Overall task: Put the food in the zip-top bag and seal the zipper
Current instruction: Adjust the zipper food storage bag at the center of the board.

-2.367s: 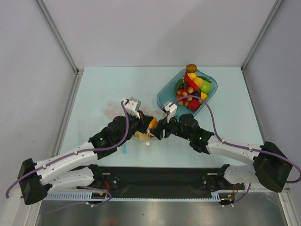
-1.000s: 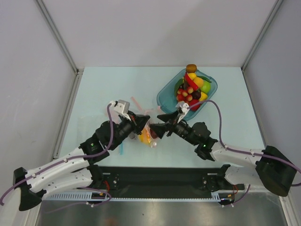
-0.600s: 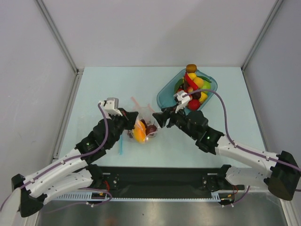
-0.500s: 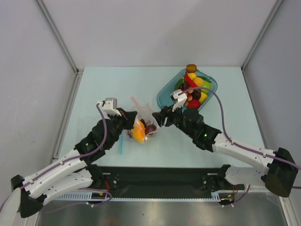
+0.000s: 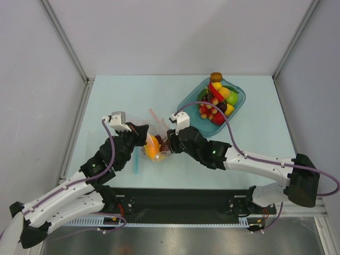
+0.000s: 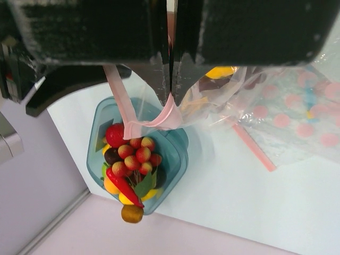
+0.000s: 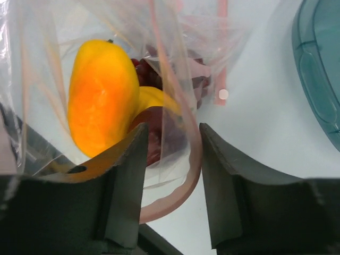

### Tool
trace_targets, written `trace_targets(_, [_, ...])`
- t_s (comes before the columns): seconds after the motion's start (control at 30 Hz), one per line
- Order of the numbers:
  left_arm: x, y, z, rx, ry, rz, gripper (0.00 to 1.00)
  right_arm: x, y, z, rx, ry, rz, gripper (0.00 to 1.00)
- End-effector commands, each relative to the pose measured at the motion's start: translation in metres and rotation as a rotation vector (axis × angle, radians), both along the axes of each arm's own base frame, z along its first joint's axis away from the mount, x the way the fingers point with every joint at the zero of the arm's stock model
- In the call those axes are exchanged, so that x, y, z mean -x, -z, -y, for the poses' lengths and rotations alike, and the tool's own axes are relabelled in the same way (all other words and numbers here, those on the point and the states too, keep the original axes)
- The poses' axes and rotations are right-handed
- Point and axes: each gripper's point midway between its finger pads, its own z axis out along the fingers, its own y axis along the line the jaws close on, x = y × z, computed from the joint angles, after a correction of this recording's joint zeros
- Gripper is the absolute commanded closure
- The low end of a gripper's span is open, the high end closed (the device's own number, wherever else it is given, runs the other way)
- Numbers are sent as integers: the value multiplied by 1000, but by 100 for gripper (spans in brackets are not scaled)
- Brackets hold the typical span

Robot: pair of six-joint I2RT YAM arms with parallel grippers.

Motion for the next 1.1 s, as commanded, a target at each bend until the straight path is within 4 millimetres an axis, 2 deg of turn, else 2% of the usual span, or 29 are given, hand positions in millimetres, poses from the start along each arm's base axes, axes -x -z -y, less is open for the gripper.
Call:
trace_targets(0.0, [-3,-19,-16,46,-74,46,100,0,-18,0,18,44,22,55])
trace_targets(0.1, [-2,-20,-16,48,-70,49,100,4,-14,-1,55,28,-6,83])
trace_targets(0.13, [-1,-22,-15,51,-62,52,100,5,-22,-3,46,21,4,94])
trace_targets(0.17, [0,-25,-12,51,-42,57,100,5,-24,0,55,28,13,100])
trace_targets(0.2, [0,-25,-9,44,-31,53,100,4,-30,2,48,32,25,100])
trace_targets(0.23, [2,-34,-7,56,-13,62,100,3,-42,4,31,38,43,100])
trace_targets(0.27, [4,-34,-4,50,9,51,100,1,-58,14,20,65,71,100])
trace_targets(0.33, [15,-48,12,76,117,62,100,1,-84,25,-9,90,106,100])
trace_targets(0.37, [20,-50,19,81,158,65,100,3,-109,36,-48,110,136,100])
trace_targets(0.43, [31,-56,35,104,263,72,100,5,-134,48,-93,124,169,100])
trace_targets(0.47, [35,-58,40,123,294,67,100,9,-158,61,-151,144,200,100])
trace_targets(0.53, [46,-65,53,142,391,84,100,12,-177,73,-201,154,230,100])
trace_targets(0.6, [50,-68,58,142,425,88,100,16,-197,84,-257,165,257,100])
trace_targets(0.67, [51,-69,57,147,429,89,100,18,-202,82,-273,152,263,100])
trace_targets(0.7, [48,-68,54,149,403,85,100,16,-197,78,-259,144,259,100])
trace_targets(0.83, [38,-65,17,155,224,77,100,13,-177,53,-210,82,244,100])
trace_targets(0.87, [32,-64,1,165,132,76,100,15,-175,46,-210,55,238,100])
trace_targets(0.9, [36,-74,-13,196,103,106,100,15,-174,41,-203,32,241,100])
trace_targets(0.97, [37,-74,-29,214,45,133,100,16,-169,35,-196,14,233,100])
trace_targets(1.0, [44,-83,-37,255,48,170,100,15,-169,35,-194,15,236,100])
trace_targets(1.07, [48,-91,-31,280,99,234,100,14,-169,43,-190,39,244,100])
